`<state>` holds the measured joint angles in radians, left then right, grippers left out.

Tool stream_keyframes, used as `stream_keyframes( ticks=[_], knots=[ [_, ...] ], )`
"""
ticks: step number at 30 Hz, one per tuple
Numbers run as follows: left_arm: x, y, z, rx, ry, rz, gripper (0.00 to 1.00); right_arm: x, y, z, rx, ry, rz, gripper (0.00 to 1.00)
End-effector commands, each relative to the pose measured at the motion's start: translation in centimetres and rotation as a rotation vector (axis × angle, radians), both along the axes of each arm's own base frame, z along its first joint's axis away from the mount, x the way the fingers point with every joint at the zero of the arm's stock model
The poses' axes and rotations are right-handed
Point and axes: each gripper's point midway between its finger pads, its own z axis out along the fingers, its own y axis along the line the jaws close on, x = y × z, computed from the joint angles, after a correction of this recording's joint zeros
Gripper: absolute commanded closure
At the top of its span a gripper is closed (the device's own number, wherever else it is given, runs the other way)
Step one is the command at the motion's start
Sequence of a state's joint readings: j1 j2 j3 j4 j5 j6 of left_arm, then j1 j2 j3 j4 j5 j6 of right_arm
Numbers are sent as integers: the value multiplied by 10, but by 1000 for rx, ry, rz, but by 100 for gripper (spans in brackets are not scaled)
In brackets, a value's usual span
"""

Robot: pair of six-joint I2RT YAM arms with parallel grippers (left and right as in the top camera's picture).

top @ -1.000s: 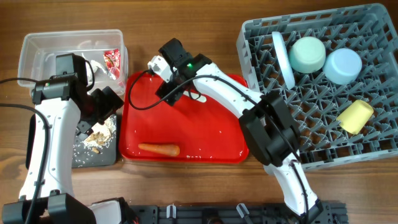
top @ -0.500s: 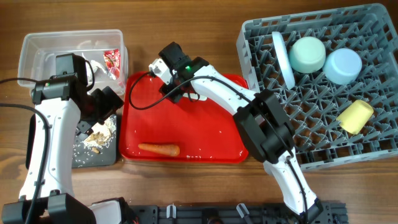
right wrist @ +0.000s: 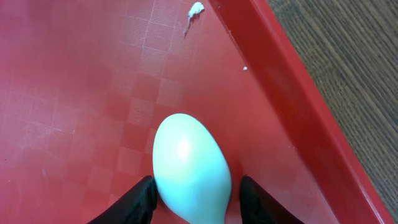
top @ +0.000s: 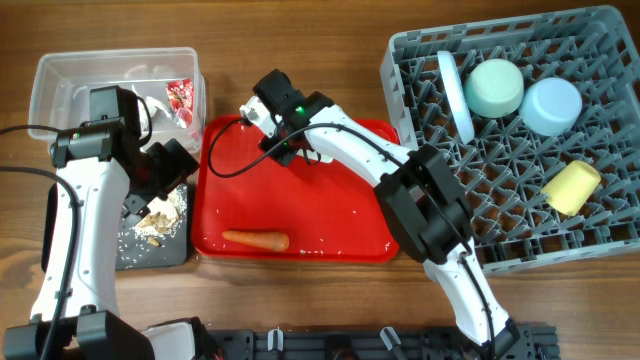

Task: Sort waste into correct bins and load items into the dishwasher rack

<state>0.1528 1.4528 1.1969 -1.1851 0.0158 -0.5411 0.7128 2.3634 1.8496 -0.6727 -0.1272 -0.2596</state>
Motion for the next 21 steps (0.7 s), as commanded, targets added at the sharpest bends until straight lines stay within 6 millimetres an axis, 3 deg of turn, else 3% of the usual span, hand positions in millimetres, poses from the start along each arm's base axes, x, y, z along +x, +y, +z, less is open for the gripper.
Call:
stream_keyframes(
  ticks=[1,12,15,21],
  knots=[
    [0,2,5,7,-20,23,0,-7,-11,-32,-65,41,-6,58],
    [0,2,5,7,-20,23,0,-6,-11,-25,-43,67,-98,90],
    [0,2,5,7,-20,23,0,-5,-10,-16,-33,61,-108,91],
    [0,2,5,7,-20,23,0,-8,-13,-16,-39,83,-137,92]
  ],
)
